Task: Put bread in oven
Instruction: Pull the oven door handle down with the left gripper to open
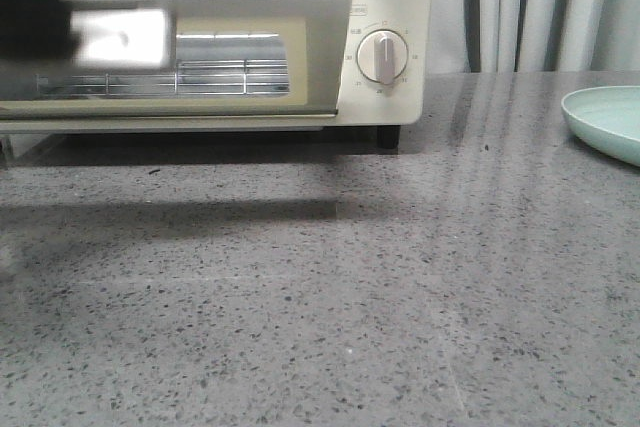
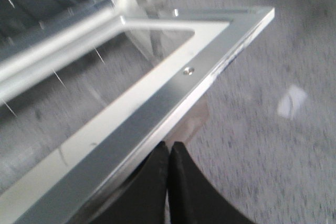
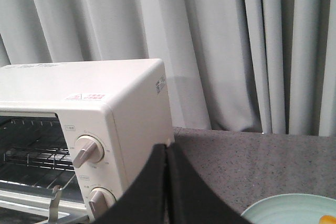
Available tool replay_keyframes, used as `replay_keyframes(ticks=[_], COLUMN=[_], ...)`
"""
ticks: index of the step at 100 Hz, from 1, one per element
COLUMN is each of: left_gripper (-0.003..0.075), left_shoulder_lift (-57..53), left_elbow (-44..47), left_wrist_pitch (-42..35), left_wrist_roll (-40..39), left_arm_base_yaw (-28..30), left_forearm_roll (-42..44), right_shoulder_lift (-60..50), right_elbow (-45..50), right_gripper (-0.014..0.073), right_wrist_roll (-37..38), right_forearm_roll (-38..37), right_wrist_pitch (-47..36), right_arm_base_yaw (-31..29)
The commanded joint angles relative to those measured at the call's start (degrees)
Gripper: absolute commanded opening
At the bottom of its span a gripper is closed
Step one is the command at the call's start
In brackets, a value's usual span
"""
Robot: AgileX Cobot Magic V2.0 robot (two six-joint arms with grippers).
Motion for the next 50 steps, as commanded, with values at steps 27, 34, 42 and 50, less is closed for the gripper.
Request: replay_keyframes(ticks=[27,34,42,50], left_gripper=[-0.0022,-0.0022,-0.0022,-0.0022], left_shoulder_lift=[0.5,0.5,0.5,0.5], left_elbow=[4.0,4.5,4.6,4.7], left_wrist_pitch=[-7.8,-7.2,-6.3,-5.3], left_wrist_roll=[-0.7,-0.7,-0.7,-0.7], left_arm_base_yaw=[0.2,0.2,0.2,0.2], left_forearm_roll=[2.7,2.7,2.7,2.8], right_shoulder_lift=[0.4,0.4,0.4,0.4], right_elbow=[-2.1,-2.1,-2.1,-2.1], right_gripper=[-0.0069,-0.0069,-0.0069,-0.0069], right_wrist_roll=[-0.6,-0.6,-0.6,-0.6], right_forearm_roll=[-0.5,-0.5,-0.5,-0.5], right_wrist_pitch=[-3.7,-4.2,-4.2,-4.2], right_arm_base_yaw=[0.0,0.0,0.0,0.0])
